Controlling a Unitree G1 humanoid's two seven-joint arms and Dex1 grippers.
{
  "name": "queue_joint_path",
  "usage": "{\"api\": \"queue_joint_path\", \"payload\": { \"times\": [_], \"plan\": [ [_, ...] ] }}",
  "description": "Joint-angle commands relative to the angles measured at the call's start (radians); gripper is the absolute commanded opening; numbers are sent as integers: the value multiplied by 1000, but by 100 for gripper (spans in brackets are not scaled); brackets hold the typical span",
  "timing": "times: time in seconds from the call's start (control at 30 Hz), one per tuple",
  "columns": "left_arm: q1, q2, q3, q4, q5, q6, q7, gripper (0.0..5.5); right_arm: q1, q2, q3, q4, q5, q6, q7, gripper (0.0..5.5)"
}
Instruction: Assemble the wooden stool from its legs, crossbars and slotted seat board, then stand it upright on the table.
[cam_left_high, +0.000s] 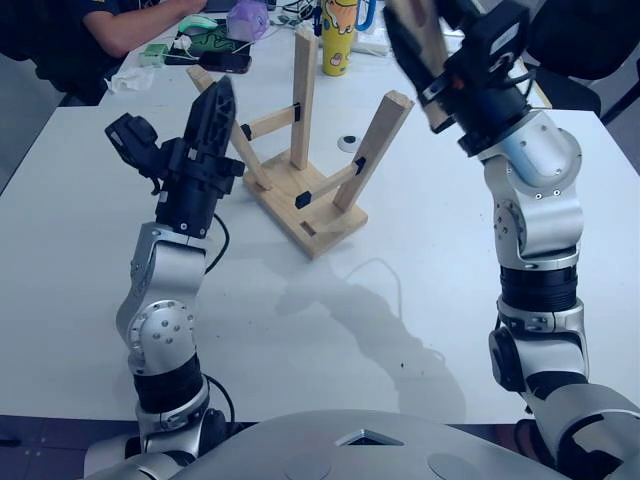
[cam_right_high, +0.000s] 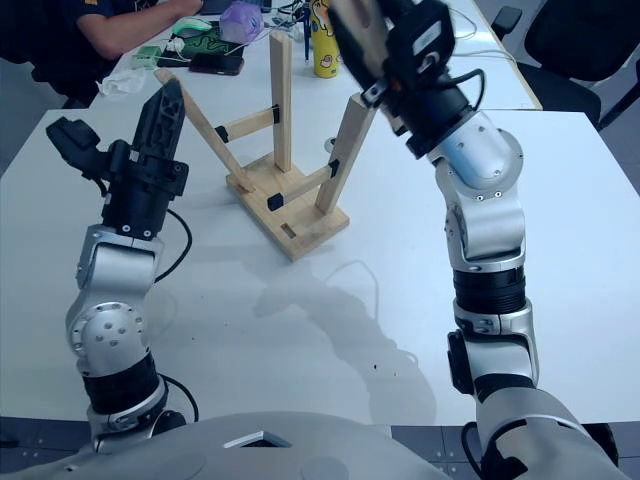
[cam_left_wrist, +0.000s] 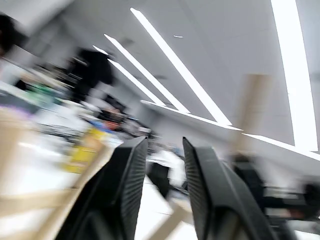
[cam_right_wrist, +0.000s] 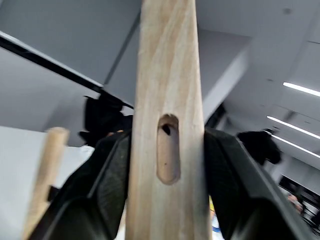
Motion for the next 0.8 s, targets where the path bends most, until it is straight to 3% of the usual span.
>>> {"api": "queue_joint_path", "payload": {
  "times": [0.03, 0.37, 0.63, 0.8],
  "plan": [
    [-23, 64, -24, -40, -162, 74, 7, 200, -5, -16, 31, -26, 47, -17, 107, 206],
    [-21, 106, -66, -40, -209, 72, 26, 350, 16, -31, 64, -65, 98, -5, 243, 206],
    [-57, 109, -38, -40, -255, 33, 68, 352, 68, -58, 95, -94, 113, 18, 324, 206],
    [-48, 118, -50, -43, -250, 27, 72, 278, 73, -49, 82, -101, 122, 42, 304, 206]
  ]
}}
